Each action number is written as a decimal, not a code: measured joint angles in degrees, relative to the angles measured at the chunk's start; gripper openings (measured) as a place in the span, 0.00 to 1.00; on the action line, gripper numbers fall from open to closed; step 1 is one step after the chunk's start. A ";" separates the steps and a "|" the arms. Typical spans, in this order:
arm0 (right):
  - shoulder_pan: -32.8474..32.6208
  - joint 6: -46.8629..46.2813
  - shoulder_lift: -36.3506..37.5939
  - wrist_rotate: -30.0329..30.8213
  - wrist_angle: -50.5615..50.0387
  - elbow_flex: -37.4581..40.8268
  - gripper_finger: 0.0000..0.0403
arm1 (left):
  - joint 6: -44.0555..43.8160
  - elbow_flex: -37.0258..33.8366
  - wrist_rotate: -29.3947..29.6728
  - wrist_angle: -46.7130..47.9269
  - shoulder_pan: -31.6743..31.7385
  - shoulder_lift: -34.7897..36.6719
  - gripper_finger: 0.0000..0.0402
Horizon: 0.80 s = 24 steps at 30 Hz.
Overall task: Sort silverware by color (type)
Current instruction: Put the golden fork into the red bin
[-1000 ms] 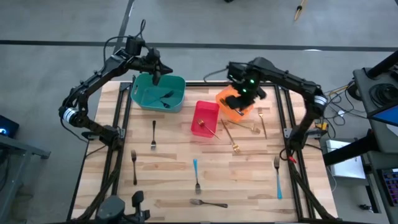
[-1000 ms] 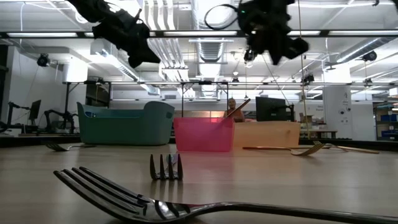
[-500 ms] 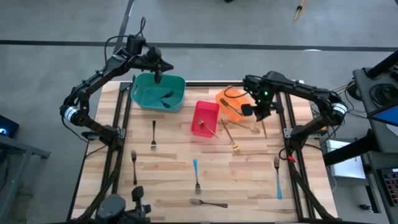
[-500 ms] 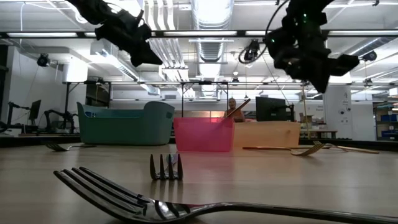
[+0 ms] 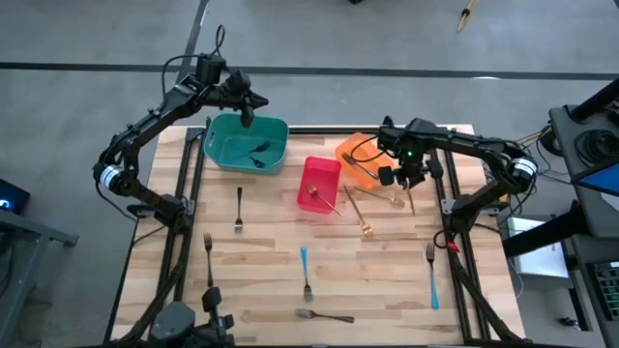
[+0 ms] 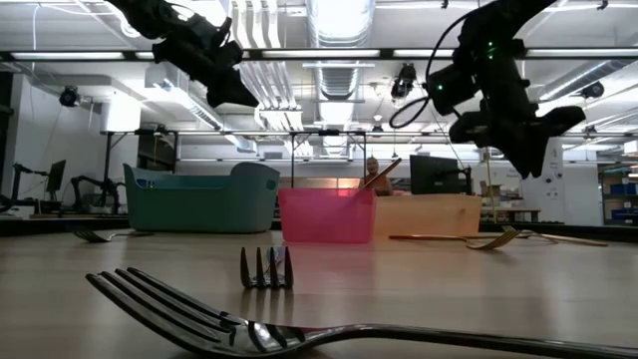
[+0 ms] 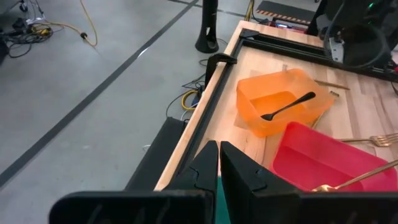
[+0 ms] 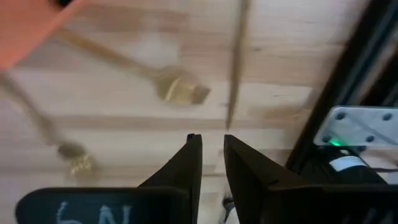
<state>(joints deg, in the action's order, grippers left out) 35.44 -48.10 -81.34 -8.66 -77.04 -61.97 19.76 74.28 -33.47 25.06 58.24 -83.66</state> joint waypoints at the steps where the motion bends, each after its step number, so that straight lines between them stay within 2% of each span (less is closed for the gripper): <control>1: 0.56 0.01 -0.23 0.40 0.08 0.32 0.13 | -0.36 0.00 0.02 -0.05 0.00 0.02 0.00; 8: 5.55 4.41 -0.16 0.82 6.29 4.63 0.03 | -1.04 0.00 0.02 -0.15 0.00 0.02 0.00; 16: 10.98 6.58 -0.15 0.93 16.19 10.19 0.02 | -1.85 0.02 0.16 -0.24 0.00 0.02 0.00; 19: 12.41 7.50 -0.15 0.91 16.53 11.59 0.05 | -2.30 0.02 2.47 -0.24 -0.01 0.02 0.00; 24: 13.91 9.01 -0.15 1.17 18.46 14.84 0.17 | -2.32 0.02 5.72 -0.24 0.00 0.02 0.00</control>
<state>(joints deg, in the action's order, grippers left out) 49.34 -39.09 -81.49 -7.49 -58.58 -47.13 17.44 74.30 -27.75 24.82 58.24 -83.64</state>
